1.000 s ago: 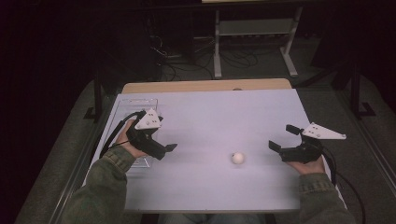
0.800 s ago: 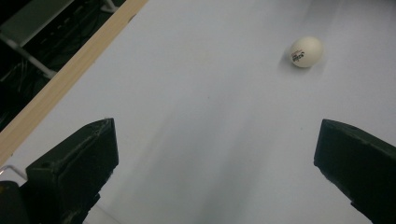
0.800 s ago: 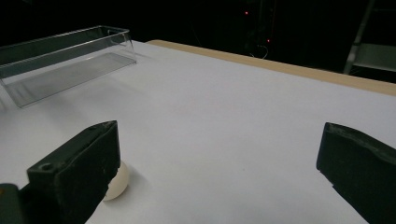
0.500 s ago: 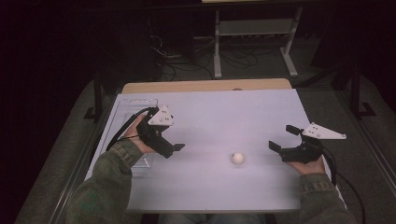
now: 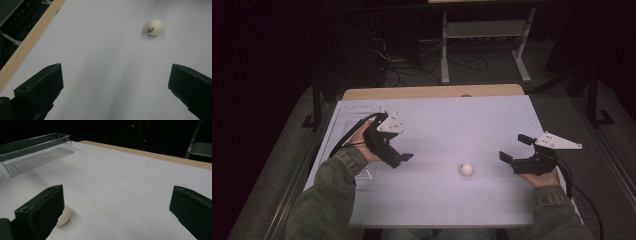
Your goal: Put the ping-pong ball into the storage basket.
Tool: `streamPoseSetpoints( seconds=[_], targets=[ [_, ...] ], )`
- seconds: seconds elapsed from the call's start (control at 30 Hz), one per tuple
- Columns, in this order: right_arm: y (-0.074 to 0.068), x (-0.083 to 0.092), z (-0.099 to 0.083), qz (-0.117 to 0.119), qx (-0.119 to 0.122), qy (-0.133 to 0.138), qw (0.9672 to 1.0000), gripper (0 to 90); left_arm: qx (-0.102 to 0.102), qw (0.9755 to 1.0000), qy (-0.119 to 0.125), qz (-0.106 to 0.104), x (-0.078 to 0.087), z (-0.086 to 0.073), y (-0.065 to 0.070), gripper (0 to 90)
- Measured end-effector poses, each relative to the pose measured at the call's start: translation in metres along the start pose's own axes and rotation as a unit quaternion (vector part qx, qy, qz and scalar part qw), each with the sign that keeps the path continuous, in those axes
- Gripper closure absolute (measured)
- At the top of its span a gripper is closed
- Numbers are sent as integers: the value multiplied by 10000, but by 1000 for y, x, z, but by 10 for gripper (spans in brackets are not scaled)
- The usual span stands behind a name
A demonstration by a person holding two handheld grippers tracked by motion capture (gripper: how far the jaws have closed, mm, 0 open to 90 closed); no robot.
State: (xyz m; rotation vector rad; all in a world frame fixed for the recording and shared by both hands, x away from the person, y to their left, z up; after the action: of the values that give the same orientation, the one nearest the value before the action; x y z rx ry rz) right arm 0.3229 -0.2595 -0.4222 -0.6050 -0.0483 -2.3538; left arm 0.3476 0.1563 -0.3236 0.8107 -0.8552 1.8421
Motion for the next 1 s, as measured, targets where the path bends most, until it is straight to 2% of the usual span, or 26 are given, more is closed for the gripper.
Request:
streamPoseSetpoints(
  seconds=[0.4, 0.77, 1.0],
  targets=[
    [-1, 0, 0, 5, 27, -4, 10000, 0, -118, 9998, -79, -99, -3, 11, -1, 0],
    [-2, -1, 0, 18, 52, -24, 10000, 0, -331, 9991, -217, -169, -8, 26, -2, 0],
    [-1, 1, 0, 3, 57, -22, 10000, 0, -361, 9988, -260, -217, -12, 29, -4, 0]
  ],
)
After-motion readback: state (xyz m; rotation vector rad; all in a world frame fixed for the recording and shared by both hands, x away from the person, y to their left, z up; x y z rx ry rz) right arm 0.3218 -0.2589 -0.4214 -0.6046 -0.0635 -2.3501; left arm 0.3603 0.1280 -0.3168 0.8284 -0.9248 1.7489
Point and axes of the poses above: each handheld gripper's, and its own axes: x roughly backward along the jaws, z roughly out of its top, y roughly to its right, the point moved 2 cm from there along -x, roughly forward along the jaws, and after that the axes turned 8 degrees about -y, right-handed, at the moved point
